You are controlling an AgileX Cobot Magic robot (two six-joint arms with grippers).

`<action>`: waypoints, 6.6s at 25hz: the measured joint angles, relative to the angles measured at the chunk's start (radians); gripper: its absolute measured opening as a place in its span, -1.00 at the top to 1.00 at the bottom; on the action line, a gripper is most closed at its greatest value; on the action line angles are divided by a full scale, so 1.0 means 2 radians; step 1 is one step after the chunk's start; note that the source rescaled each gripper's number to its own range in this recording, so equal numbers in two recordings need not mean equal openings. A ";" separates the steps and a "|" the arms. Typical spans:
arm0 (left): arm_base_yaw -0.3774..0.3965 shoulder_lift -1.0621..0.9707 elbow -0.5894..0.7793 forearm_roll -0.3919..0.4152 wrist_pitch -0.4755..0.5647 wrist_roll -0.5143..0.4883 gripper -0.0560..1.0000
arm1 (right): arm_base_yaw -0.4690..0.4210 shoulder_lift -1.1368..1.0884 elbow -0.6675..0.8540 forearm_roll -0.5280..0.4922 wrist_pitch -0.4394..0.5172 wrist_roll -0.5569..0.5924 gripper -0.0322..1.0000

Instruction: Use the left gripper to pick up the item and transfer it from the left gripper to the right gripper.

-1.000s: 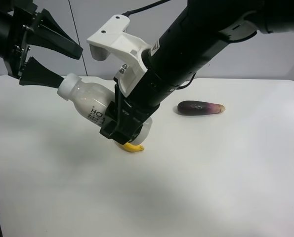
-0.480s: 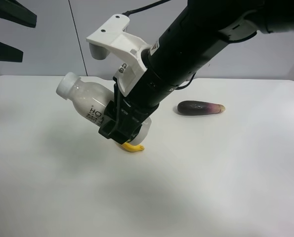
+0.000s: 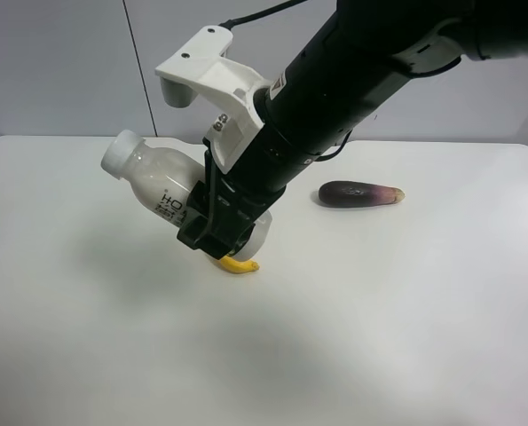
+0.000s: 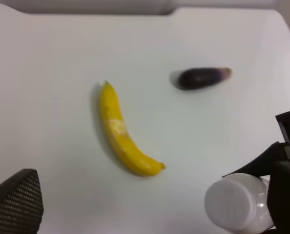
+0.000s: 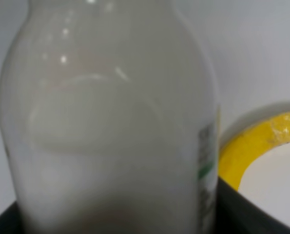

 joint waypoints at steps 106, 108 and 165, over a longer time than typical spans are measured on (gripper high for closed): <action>-0.097 -0.508 0.318 0.378 -0.040 -0.216 -0.69 | -0.237 -0.124 0.181 -0.153 -0.029 0.291 0.94; -0.097 -0.508 0.318 0.378 -0.040 -0.216 -0.69 | -0.257 -0.122 0.192 -0.150 -0.031 0.279 0.94; -0.097 -0.508 0.318 0.378 -0.040 -0.216 -0.69 | -0.300 0.058 0.184 -0.154 -0.051 0.243 -0.99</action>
